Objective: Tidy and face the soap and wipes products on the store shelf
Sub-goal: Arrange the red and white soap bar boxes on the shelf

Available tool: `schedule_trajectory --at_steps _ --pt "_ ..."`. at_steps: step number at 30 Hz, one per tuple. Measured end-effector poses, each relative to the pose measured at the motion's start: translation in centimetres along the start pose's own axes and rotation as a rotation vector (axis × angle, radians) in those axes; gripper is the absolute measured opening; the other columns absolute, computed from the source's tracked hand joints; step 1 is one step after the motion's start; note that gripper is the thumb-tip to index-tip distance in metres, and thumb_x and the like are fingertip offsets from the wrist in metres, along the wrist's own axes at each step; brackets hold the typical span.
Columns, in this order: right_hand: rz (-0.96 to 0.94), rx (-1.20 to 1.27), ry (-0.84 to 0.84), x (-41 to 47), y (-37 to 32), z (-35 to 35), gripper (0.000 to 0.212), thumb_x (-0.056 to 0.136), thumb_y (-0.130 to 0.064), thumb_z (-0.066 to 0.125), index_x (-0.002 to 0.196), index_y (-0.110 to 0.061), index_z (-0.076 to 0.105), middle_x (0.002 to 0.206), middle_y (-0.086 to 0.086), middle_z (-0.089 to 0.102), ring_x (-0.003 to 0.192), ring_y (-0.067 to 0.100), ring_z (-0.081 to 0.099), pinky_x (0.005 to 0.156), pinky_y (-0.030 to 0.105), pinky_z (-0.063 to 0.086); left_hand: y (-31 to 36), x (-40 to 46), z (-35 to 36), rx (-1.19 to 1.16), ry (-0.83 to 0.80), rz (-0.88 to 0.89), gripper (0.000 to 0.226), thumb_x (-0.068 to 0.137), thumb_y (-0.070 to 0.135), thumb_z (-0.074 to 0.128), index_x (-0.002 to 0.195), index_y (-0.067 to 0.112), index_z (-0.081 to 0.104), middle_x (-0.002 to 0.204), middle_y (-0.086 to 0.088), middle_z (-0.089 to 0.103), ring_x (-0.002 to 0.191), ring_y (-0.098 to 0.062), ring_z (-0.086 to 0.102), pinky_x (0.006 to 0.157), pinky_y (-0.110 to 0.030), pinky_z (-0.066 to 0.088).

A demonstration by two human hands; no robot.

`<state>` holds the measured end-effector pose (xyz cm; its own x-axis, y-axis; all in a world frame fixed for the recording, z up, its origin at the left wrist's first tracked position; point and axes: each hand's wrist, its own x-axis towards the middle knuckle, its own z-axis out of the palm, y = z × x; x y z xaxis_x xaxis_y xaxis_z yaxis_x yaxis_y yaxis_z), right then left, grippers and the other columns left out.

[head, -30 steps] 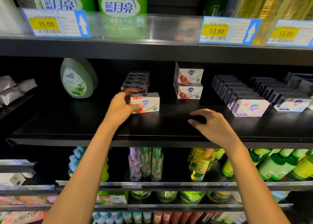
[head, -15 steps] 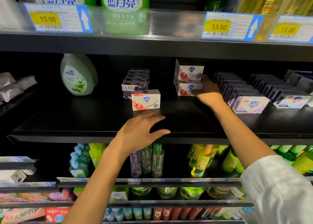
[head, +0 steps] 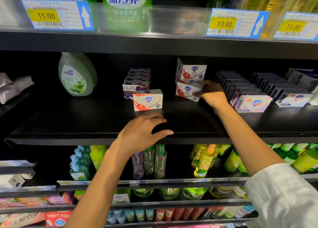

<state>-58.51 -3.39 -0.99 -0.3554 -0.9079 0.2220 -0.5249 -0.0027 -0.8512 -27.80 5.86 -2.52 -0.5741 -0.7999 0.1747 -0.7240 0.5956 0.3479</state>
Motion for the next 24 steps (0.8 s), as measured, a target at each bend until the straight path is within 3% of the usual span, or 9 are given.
schedule_trajectory --at_steps 4,9,14,19,24 --pt "0.032 0.172 0.023 -1.8 0.1 -0.5 0.05 0.076 0.004 0.088 0.121 -0.002 0.068 0.112 0.004 0.072 0.097 0.011 0.071 0.072 0.012 0.056 0.1 0.0 0.1 -0.004 0.02 0.001 0.074 0.091 0.077 0.039 0.146 0.031 0.057 0.149 0.016 0.051 0.138 -0.006 0.045 0.107 -0.036 0.048" --pt "0.038 0.287 0.038 -3.6 0.2 -1.1 0.044 0.078 0.004 0.085 0.118 0.0 0.069 0.102 0.007 0.075 0.09 0.011 0.074 0.071 0.018 0.058 0.1 0.0 0.2 0.002 0.034 -0.007 0.067 0.094 0.073 0.044 0.146 0.032 0.057 0.15 0.017 0.05 0.138 -0.005 0.044 0.108 -0.036 0.047" --pt "0.074 0.317 0.048 -4.6 -0.1 -1.4 0.042 0.081 -0.006 0.087 0.119 -0.006 0.069 0.104 0.008 0.075 0.092 0.015 0.075 0.078 0.027 0.063 0.1 0.0 0.2 0.013 0.031 -0.006 0.073 0.091 0.076 0.038 0.146 0.032 0.057 0.149 0.017 0.05 0.138 -0.006 0.044 0.107 -0.036 0.047" --pt "0.079 0.397 0.035 -5.3 -0.4 -1.4 0.039 0.082 -0.003 0.085 0.117 -0.004 0.07 0.104 0.012 0.078 0.094 0.021 0.078 0.082 0.032 0.064 0.0 0.0 0.3 0.018 0.041 0.0 0.07 0.093 0.075 0.04 0.146 0.031 0.057 0.149 0.016 0.051 0.138 -0.007 0.045 0.106 -0.036 0.048" --pt "0.104 0.385 0.013 -5.3 -0.2 -1.6 0.028 0.081 -0.005 0.086 0.106 -0.006 0.074 0.101 0.01 0.08 0.094 0.021 0.079 0.087 0.038 0.063 0.0 0.0 0.3 0.021 0.041 -0.004 0.066 0.095 0.073 0.043 0.145 0.032 0.057 0.149 0.017 0.05 0.137 -0.007 0.046 0.106 -0.037 0.049"
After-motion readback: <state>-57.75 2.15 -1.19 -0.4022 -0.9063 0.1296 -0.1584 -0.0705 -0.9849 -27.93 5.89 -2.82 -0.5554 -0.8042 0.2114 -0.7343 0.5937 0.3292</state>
